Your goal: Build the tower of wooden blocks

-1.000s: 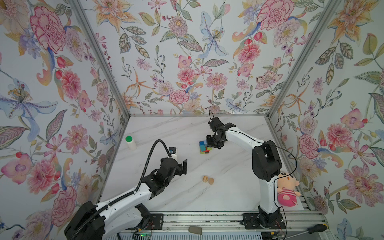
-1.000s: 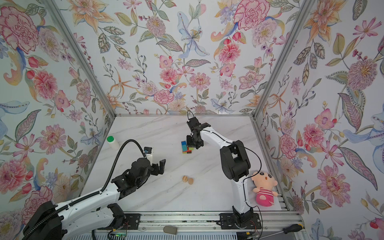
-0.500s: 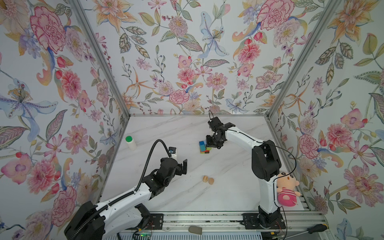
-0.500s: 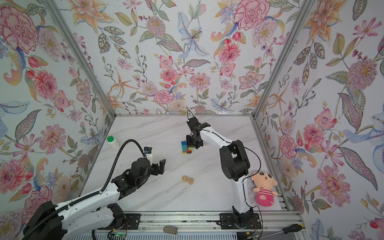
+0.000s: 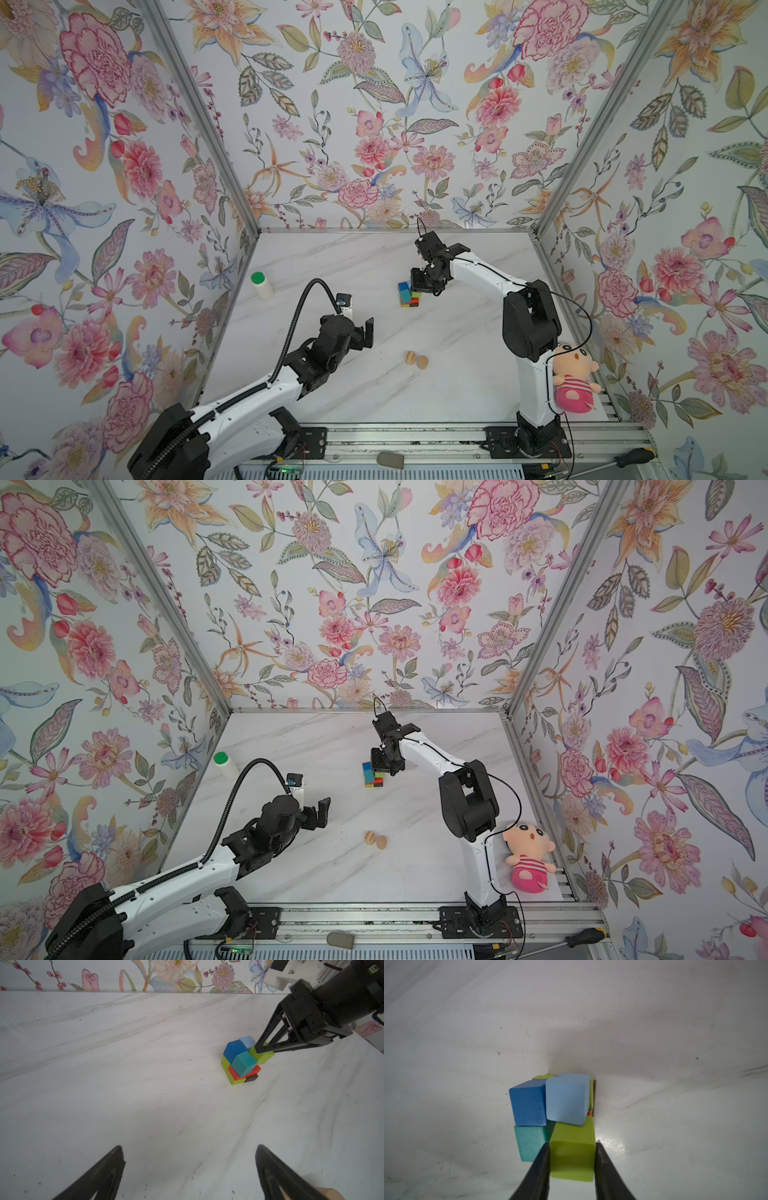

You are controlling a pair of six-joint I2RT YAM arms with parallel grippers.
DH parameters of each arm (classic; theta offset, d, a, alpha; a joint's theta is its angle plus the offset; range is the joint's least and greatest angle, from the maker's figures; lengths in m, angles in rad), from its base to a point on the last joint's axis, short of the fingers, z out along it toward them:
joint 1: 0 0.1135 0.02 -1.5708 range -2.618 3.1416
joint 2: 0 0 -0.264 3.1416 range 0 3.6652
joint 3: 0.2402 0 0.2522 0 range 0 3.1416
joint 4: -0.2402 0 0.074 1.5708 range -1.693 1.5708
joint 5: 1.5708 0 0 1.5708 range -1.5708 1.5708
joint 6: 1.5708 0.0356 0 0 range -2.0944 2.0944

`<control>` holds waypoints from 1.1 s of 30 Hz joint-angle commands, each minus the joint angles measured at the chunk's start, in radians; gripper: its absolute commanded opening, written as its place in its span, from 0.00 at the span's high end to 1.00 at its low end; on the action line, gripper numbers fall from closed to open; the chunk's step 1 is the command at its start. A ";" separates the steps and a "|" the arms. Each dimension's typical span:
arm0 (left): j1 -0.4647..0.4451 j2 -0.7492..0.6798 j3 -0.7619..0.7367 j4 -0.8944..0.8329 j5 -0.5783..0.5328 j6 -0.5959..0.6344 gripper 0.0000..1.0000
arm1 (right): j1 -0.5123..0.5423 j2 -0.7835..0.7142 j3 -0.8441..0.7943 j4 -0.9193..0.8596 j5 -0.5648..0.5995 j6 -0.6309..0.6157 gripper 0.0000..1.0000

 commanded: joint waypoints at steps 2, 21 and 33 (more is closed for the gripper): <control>0.017 -0.018 -0.004 -0.021 -0.022 0.001 0.01 | 0.007 0.029 0.018 -0.011 -0.005 -0.008 0.64; 0.020 -0.033 -0.004 -0.029 -0.026 0.007 0.01 | 0.007 -0.006 0.017 -0.011 -0.012 0.001 0.49; 0.021 -0.089 -0.020 -0.039 -0.026 0.013 0.01 | 0.057 -0.001 0.051 -0.087 0.081 0.021 0.27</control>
